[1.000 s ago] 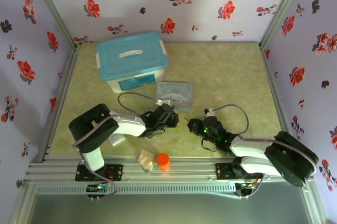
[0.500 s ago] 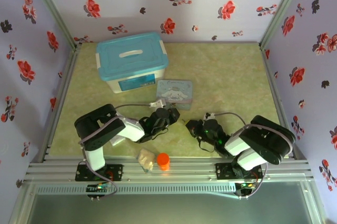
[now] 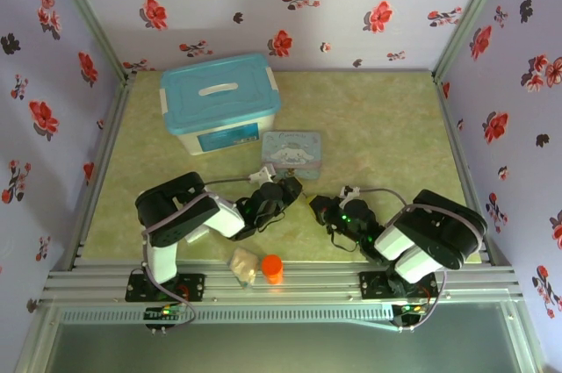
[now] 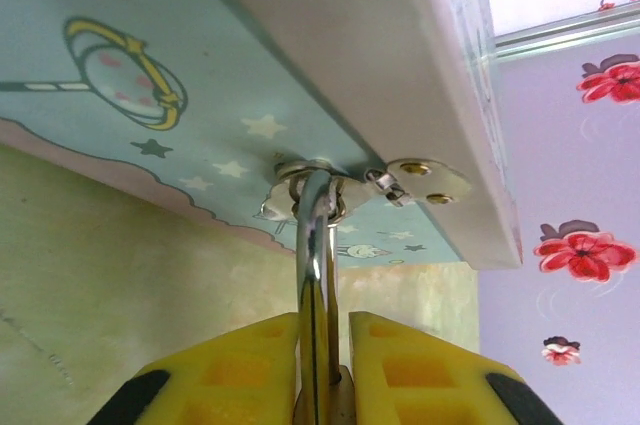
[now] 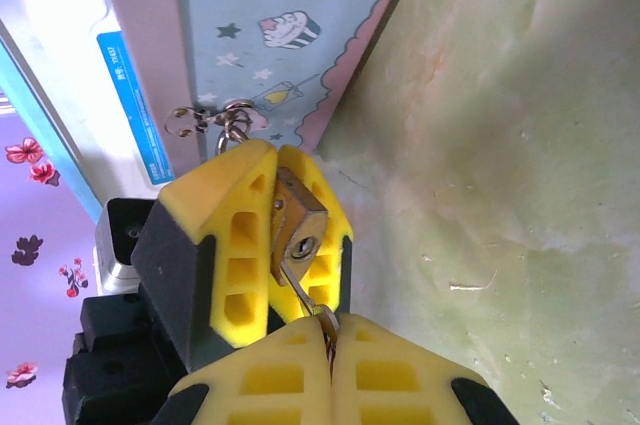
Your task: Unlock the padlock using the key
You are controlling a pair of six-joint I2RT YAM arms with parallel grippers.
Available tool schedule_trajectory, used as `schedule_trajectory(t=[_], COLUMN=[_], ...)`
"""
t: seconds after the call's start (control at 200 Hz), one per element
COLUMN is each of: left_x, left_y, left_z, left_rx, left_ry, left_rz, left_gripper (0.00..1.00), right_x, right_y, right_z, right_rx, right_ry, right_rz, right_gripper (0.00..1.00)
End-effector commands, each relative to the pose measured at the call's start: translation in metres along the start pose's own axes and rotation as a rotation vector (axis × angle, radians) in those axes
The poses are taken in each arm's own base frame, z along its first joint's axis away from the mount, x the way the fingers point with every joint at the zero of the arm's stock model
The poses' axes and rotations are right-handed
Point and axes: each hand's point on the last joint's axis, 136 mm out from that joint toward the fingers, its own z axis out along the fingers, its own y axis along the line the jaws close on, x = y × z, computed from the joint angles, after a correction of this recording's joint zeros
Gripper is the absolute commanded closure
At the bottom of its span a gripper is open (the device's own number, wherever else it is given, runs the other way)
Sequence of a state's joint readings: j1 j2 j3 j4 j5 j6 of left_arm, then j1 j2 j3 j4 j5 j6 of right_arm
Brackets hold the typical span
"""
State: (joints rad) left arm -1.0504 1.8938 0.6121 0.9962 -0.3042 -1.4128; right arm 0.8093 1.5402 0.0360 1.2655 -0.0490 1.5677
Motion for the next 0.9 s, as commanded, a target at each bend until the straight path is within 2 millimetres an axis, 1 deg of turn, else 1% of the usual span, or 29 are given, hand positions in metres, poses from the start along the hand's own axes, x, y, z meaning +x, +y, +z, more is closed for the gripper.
schedule_trajectory(t=[0.0, 0.11, 0.255, 0.355, 0.435, 0.55, 0.635, 0.77, 0.895], left_x=[-0.007, -0.007, -0.005, -0.004, -0.003, -0.001, -0.003, -0.005, -0.007], left_y=[-0.019, -0.019, -0.012, -0.01, -0.013, -0.016, -0.016, -0.015, -0.015], left_z=[0.0, -0.002, -0.003, -0.001, 0.0, 0.0, -0.002, -0.003, -0.004], left_rx=[0.081, 0.081, 0.077, 0.071, 0.079, 0.089, 0.089, 0.083, 0.079], left_ry=[-0.056, -0.065, -0.061, -0.06, -0.053, -0.042, -0.05, -0.059, -0.071], left_rz=[-0.062, -0.062, -0.079, -0.082, -0.088, -0.092, -0.092, -0.088, -0.077], left_gripper=[1.0, 1.0, 1.0, 1.0, 1.0, 1.0, 1.0, 1.0, 1.0], right_x=[-0.002, 0.001, -0.003, -0.003, -0.001, 0.001, 0.001, -0.001, -0.002], right_y=[0.004, 0.004, 0.011, 0.01, 0.009, 0.014, 0.015, 0.005, -0.013], right_z=[0.0, 0.007, 0.004, 0.005, 0.008, 0.011, 0.012, 0.006, 0.003], right_rx=[-0.033, -0.031, -0.058, -0.054, -0.047, -0.06, -0.063, -0.035, 0.024], right_ry=[0.0, 0.019, -0.006, -0.003, 0.009, 0.019, 0.022, 0.006, 0.0], right_rz=[0.024, 0.028, 0.006, 0.005, 0.002, -0.008, -0.013, -0.011, 0.005], right_gripper=[1.0, 1.0, 1.0, 1.0, 1.0, 1.0, 1.0, 1.0, 1.0])
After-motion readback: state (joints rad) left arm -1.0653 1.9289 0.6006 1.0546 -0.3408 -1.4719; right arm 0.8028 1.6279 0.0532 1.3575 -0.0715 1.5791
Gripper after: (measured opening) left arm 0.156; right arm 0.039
